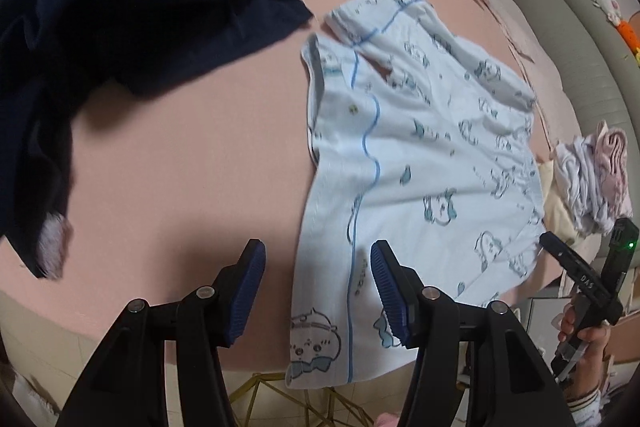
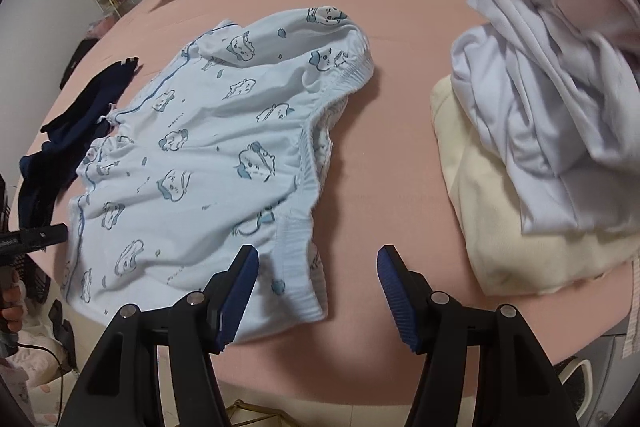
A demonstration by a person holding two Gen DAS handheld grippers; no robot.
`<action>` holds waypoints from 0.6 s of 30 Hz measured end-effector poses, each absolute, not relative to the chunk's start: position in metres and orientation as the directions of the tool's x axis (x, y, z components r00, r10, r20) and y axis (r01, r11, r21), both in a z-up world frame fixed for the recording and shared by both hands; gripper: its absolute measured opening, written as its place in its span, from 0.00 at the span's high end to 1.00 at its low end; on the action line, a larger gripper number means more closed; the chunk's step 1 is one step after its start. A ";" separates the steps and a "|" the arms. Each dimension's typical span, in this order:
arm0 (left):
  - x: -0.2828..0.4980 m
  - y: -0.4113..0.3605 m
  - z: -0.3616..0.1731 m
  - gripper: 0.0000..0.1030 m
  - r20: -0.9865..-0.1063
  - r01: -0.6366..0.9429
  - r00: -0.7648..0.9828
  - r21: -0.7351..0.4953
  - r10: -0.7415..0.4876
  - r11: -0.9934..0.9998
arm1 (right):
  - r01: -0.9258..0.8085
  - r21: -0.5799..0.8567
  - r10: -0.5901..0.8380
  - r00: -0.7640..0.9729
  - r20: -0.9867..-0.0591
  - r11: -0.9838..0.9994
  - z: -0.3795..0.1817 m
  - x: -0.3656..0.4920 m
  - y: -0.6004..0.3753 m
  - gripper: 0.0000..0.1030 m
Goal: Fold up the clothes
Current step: 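Grasp the light-blue pajama hem edge with the left gripper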
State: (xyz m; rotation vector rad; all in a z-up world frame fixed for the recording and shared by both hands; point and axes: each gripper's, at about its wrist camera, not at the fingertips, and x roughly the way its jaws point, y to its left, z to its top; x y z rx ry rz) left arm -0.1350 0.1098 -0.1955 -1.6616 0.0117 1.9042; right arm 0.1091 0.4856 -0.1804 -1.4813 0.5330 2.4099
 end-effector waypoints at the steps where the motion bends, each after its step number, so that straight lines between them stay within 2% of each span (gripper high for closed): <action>1: -0.131 0.110 -0.195 0.50 -0.905 -0.453 -0.039 -0.362 0.424 -0.814 | -0.403 0.174 0.029 -0.450 -0.893 -0.899 -0.181 0.112 0.485 0.40; 11: -0.100 0.112 -0.187 0.50 -0.906 -0.523 -0.039 -0.341 0.422 -0.781 | -0.286 0.138 0.024 -0.498 -0.867 -0.948 -0.182 0.135 0.463 0.40; 18: -0.076 0.107 -0.190 0.50 -0.907 -0.601 -0.106 -0.268 0.408 -0.753 | -0.185 0.061 0.048 -0.533 -0.845 -0.981 -0.179 0.136 0.440 0.40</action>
